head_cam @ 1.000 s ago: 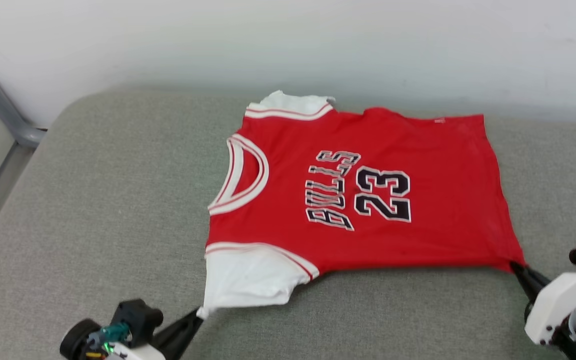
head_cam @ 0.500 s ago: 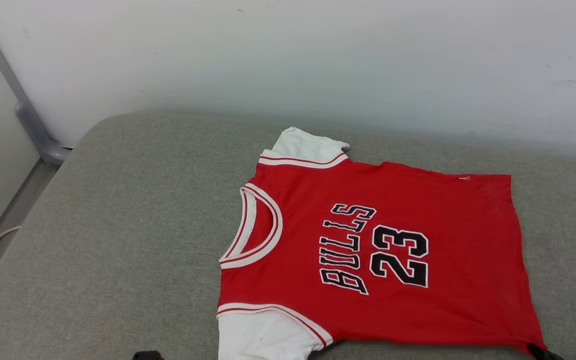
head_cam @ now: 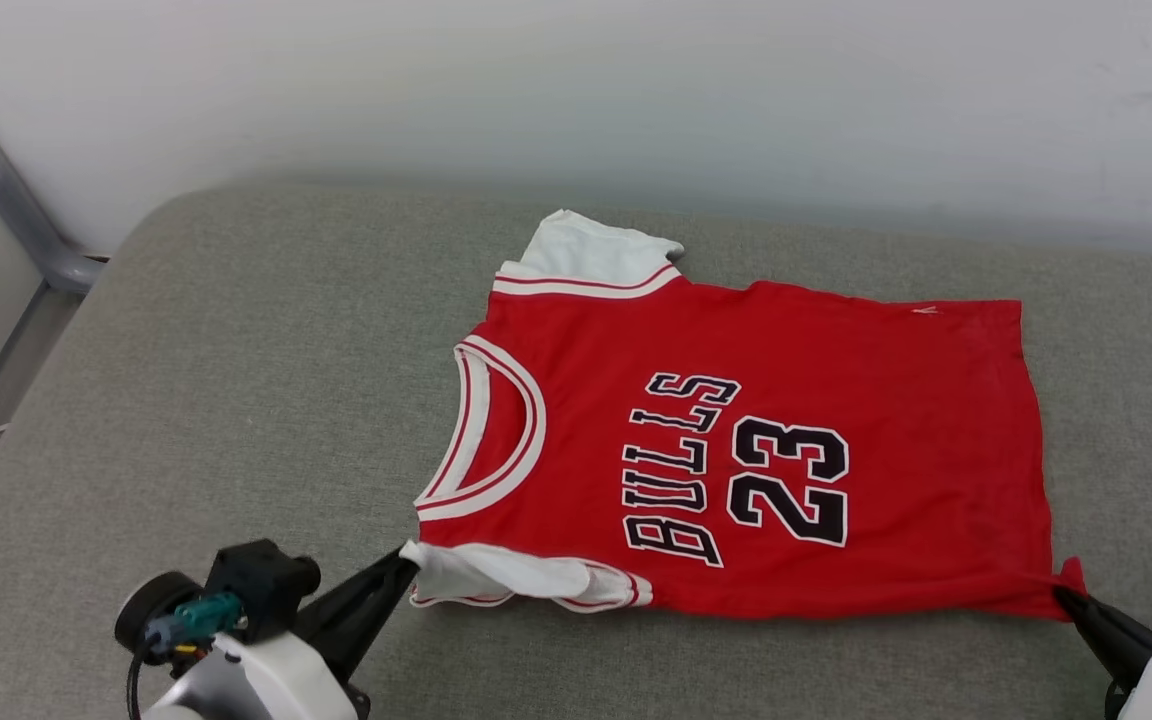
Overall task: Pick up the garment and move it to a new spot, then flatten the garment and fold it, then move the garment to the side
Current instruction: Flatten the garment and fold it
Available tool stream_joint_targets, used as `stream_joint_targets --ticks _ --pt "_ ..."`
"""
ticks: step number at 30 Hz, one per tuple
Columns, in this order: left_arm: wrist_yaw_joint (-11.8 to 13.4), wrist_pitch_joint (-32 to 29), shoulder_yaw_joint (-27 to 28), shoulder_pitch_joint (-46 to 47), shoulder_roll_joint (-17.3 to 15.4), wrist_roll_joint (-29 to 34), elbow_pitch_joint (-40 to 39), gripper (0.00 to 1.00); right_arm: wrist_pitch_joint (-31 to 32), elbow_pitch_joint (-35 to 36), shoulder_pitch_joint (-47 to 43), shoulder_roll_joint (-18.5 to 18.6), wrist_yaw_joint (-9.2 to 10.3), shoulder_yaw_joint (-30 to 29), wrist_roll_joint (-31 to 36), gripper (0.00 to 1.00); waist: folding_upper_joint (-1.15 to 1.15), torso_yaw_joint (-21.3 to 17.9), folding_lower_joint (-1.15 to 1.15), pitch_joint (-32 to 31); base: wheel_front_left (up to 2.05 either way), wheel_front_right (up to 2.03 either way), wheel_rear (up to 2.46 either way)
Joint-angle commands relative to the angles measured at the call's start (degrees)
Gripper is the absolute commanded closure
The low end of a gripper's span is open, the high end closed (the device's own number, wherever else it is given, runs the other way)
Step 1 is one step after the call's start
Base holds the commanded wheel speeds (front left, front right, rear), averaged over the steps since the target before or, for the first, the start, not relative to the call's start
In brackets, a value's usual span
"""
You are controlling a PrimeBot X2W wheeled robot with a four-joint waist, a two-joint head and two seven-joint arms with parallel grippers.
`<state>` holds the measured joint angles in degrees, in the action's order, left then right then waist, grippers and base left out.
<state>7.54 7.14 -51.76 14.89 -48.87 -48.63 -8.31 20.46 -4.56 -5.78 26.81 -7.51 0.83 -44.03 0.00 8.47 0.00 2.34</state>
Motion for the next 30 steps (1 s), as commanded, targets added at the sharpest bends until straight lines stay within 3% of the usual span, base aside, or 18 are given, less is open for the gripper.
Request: stream_joint_targets --ticks 1,15,30 --pt "-0.58 -0.22 0.42 1.88 0.55 0.31 0.81 1.0 0.79 0.51 1.39 -0.5 0.05 -0.39 0.66 1.0 0.0 -0.5 0.0 1.63 0.0 0.0 0.0" --pt "-6.27 -2.33 2.94 15.42 4.05 1.03 12.06 1.0 5.84 -3.15 14.18 -2.99 0.05 0.17 8.29 1.0 0.0 -3.26 0.0 9.14 0.0 0.0 0.0" --pt "-11.07 -3.32 1.0 22.74 8.36 2.66 25.38 1.0 6.68 -8.34 21.39 -4.01 0.05 2.82 11.3 1.0 0.0 -4.89 0.0 12.87 0.0 0.0 0.0"
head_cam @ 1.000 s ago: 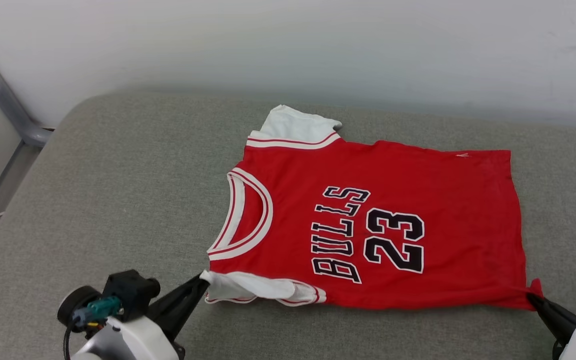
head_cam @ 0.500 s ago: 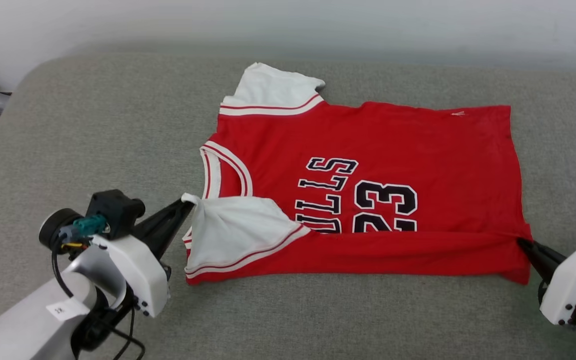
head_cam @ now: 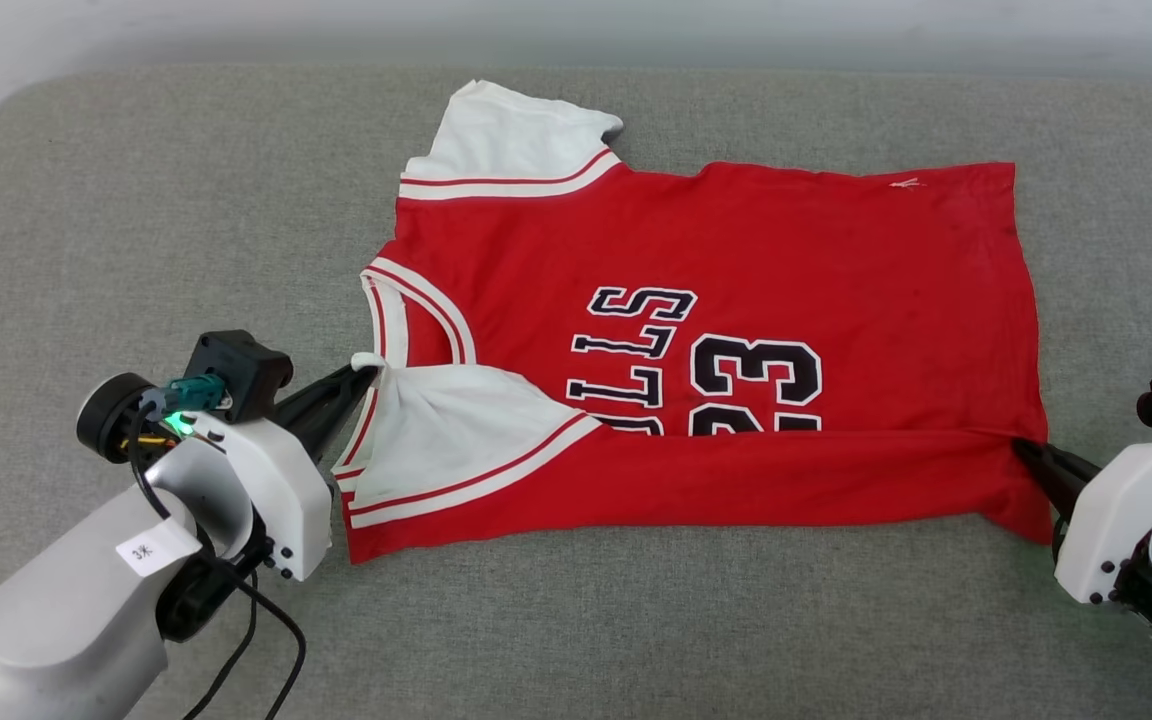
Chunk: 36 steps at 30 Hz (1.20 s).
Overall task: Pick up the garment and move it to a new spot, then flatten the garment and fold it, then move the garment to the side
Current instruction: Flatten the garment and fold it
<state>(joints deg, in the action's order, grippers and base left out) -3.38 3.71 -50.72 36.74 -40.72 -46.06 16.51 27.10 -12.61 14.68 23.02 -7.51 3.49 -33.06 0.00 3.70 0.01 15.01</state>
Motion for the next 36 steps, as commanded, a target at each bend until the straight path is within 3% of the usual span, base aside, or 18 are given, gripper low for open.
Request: stream_joint_targets --ticks 1,4,5,6,13,19,28,36 --pt "-0.36 0.13 -0.15 1.26 0.54 0.19 1.45 1.0 0.02 -0.62 1.27 -0.25 0.05 0.37 0.37 1.0 0.0 -0.18 -0.01 0.34 0.0 0.0 0.0" --pt "-0.73 -0.03 -0.58 2.14 1.41 0.43 3.91 1.0 -0.15 -1.76 2.38 -0.44 0.05 0.89 0.62 1.0 0.0 -0.31 -0.01 0.73 0.0 0.0 0.0" --pt "-0.57 0.47 -0.59 2.62 1.65 0.77 4.65 0.56 -0.27 -2.15 2.63 -0.47 0.05 0.92 0.79 0.65 0.0 -0.31 -0.01 0.8 0.0 0.0 0.0" --pt "0.0 1.03 -0.61 3.0 1.87 1.55 5.62 0.0 -0.6 -2.64 3.04 -0.45 0.05 0.9 1.18 0.0 0.0 -0.29 -0.01 0.84 0.0 0.0 0.0" --pt "1.02 2.86 -0.65 2.71 4.86 1.18 11.33 0.0 -3.57 -4.3 3.72 -0.07 0.05 1.86 3.07 0.0 0.0 0.42 -0.01 -1.25 0.0 0.0 0.0" --pt "3.21 6.56 2.7 -0.99 6.82 -3.21 12.55 0.0 -7.86 -2.73 0.75 0.94 0.05 2.4 8.03 0.0 0.0 1.21 -0.01 -5.25 0.0 0.0 0.0" --pt "9.65 10.81 5.68 -12.69 8.15 -5.72 4.0 0.0 -8.45 3.45 -6.5 -3.43 0.05 -1.53 15.0 0.0 0.0 1.6 -0.01 -9.79 0.0 0.0 0.0" --pt "14.93 6.52 5.25 -20.29 6.74 -9.08 -2.98 0.0 -6.2 9.91 -10.89 -7.3 0.05 -3.76 21.75 0.0 0.0 1.12 -0.01 -10.02 0.0 0.0 0.0"
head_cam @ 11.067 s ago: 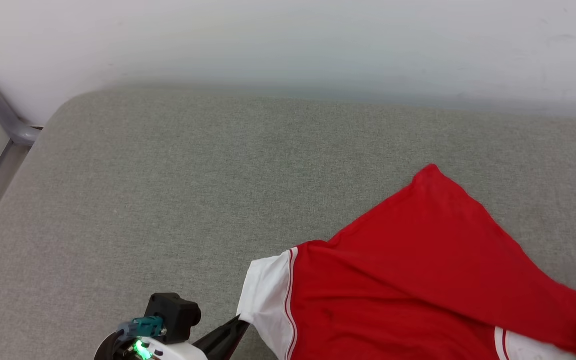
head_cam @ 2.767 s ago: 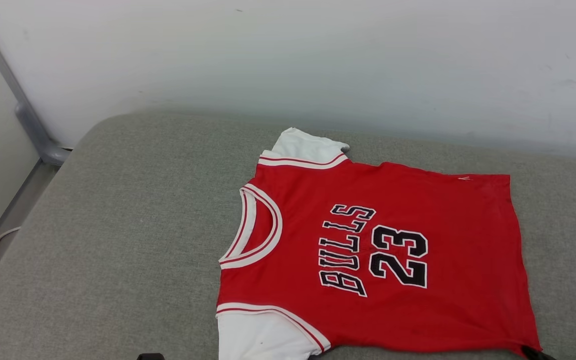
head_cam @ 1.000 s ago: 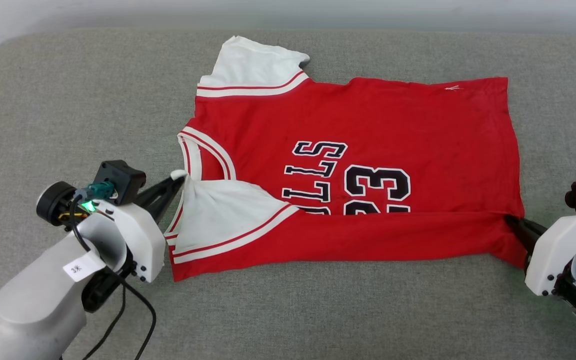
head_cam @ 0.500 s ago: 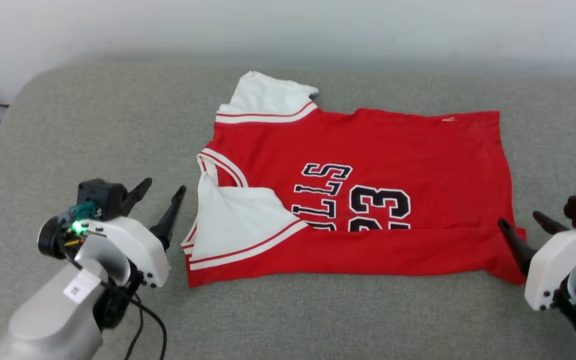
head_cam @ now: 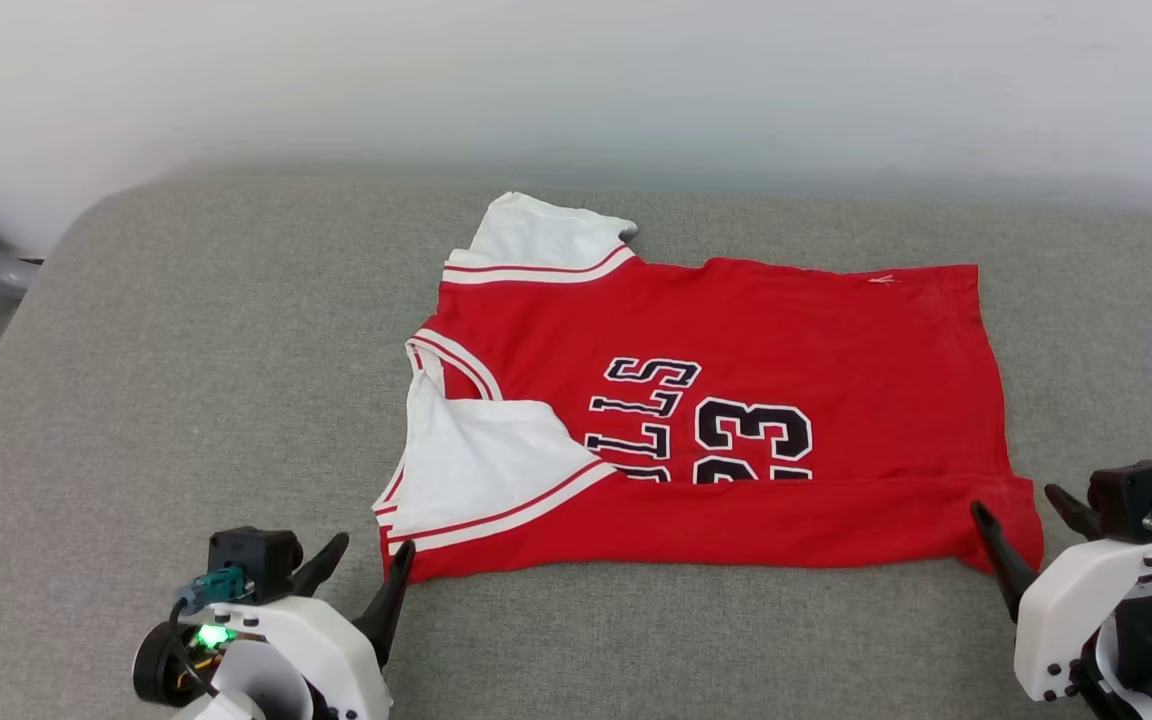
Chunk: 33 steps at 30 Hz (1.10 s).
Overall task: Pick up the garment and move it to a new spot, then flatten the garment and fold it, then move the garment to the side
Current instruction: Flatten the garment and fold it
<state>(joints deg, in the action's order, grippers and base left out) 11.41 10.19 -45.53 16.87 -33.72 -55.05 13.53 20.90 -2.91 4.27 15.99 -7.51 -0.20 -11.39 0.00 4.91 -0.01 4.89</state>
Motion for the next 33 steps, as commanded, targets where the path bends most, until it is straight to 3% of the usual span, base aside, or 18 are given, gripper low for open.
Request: stream_joint_targets --ticks 1,7,16,20,25,27,28,33 --pt "0.81 -1.22 -0.27 -0.85 -0.58 -0.28 -0.82 0.0 0.59 1.02 -0.75 -0.74 0.05 -0.28 0.61 0.0 0.0 -0.19 0.01 0.32 0.0 0.0 0.0" --pt "5.05 -7.21 -1.85 -0.3 -2.94 0.73 -4.04 0.0 3.54 5.34 -1.92 -2.74 0.05 -0.86 1.98 0.0 0.0 -1.45 0.01 2.34 0.0 0.0 0.0" --pt "7.82 -11.14 -1.77 1.24 -3.68 0.43 -2.52 0.0 3.99 7.34 -1.72 -3.84 0.05 -1.15 2.06 0.0 0.0 -4.16 0.01 5.73 0.0 0.0 0.0" --pt "8.35 -12.21 -1.75 1.69 -3.29 -0.12 -0.4 0.0 3.71 7.26 -1.49 -3.88 0.05 -1.61 2.25 0.0 0.0 -4.88 0.01 6.7 0.0 0.0 0.0" --pt "7.25 -14.94 -3.27 1.27 -2.57 -1.06 2.02 0.0 3.31 6.75 -1.47 -3.85 0.05 -1.94 2.31 0.0 0.0 -5.14 0.01 7.07 0.0 0.0 0.0" --pt "6.47 -15.86 -3.86 0.9 -2.25 -1.65 2.61 0.78 3.39 6.45 -1.55 -3.85 0.05 -2.03 2.2 0.0 0.0 -5.03 0.01 6.91 0.0 0.0 0.0" --pt "5.95 -16.28 -4.18 0.74 -2.15 -1.87 2.84 1.0 3.38 6.35 -1.62 -3.84 0.05 -2.1 2.17 0.0 0.0 -4.95 0.01 6.77 0.0 0.0 0.0" --pt "4.28 -14.7 -3.96 0.73 -1.91 -2.0 3.11 1.0 4.05 5.65 -2.1 -2.99 0.05 -2.36 2.63 0.0 0.0 -4.1 0.01 5.67 0.0 0.0 0.0"
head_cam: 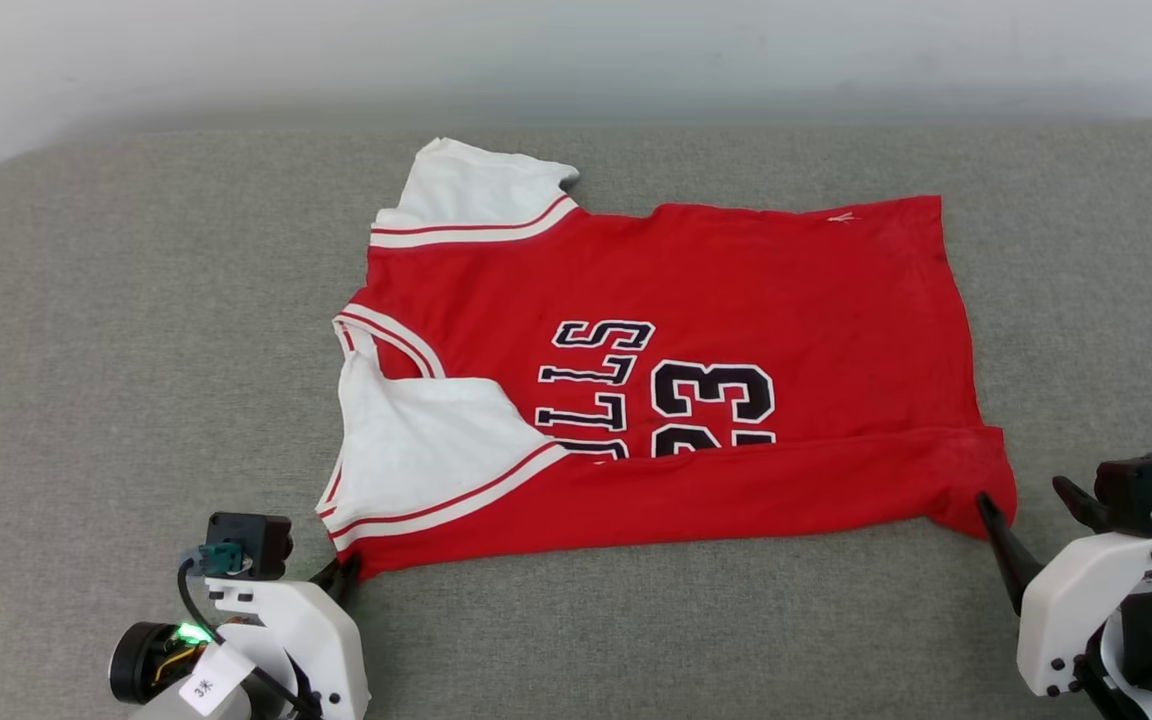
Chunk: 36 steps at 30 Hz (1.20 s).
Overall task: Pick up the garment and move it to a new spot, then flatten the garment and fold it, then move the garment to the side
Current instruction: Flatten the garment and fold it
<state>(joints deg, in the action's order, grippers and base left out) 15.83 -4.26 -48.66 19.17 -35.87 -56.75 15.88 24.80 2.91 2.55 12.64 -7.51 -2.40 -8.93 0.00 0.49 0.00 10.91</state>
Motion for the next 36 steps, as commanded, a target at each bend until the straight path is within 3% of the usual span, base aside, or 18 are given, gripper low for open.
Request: stream_joint_targets --ticks 1,8,14,21,29,30,32,33,36 --pt "-0.28 0.31 -0.52 -1.54 0.21 -0.31 0.6 1.0 0.38 -0.21 -0.43 0.59 0.05 -0.23 0.24 0.0 0.0 0.52 0.0 -0.62 0.0 0.0 0.0" --pt "-0.15 5.38 1.65 -1.47 -0.43 0.54 -3.54 1.0 4.43 -1.13 -0.53 1.58 0.05 -1.3 1.71 0.0 0.0 2.24 0.0 -2.21 0.0 0.0 0.0" --pt "1.5 7.18 2.33 -1.79 -1.82 1.85 -9.51 1.0 8.82 -4.78 2.34 0.64 0.05 -3.82 3.22 0.0 0.0 4.29 0.0 -1.76 0.0 0.0 0.0" --pt "3.17 6.9 1.96 -1.63 -2.69 3.24 -14.76 1.0 12.49 -9.92 5.51 -3.19 0.05 -8.21 7.36 0.0 0.0 6.47 0.0 -0.54 0.0 0.0 0.0" --pt "3.72 6.88 1.5 -1.32 -2.9 4.05 -16.56 1.0 13.44 -15.76 6.04 -5.42 0.05 -9.18 9.75 0.0 0.0 7.72 0.0 0.69 0.0 0.0 0.0" --pt "3.73 6.82 1.46 -1.24 -2.96 4.06 -16.55 1.0 13.83 -16.54 5.83 -5.62 0.04 -8.81 9.45 0.1 0.0 7.77 0.0 0.81 0.0 0.0 0.0" --pt "3.83 6.69 1.32 -1.02 -3.11 4.21 -16.32 1.0 14.54 -17.71 5.7 -5.87 0.03 -8.19 8.62 0.86 0.0 7.79 0.0 0.94 0.0 0.0 0.0" --pt "3.84 6.63 1.23 -0.98 -3.16 4.32 -16.22 1.0 14.79 -18.11 5.62 -5.81 0.03 -7.97 8.37 1.0 0.0 7.77 0.0 0.96 0.0 0.0 0.0" --pt "3.67 6.38 1.03 -1.1 -3.35 4.22 -15.91 1.0 14.69 -18.75 5.61 -5.1 0.05 -8.13 7.87 1.0 0.0 7.55 0.0 0.74 0.0 0.0 0.0"
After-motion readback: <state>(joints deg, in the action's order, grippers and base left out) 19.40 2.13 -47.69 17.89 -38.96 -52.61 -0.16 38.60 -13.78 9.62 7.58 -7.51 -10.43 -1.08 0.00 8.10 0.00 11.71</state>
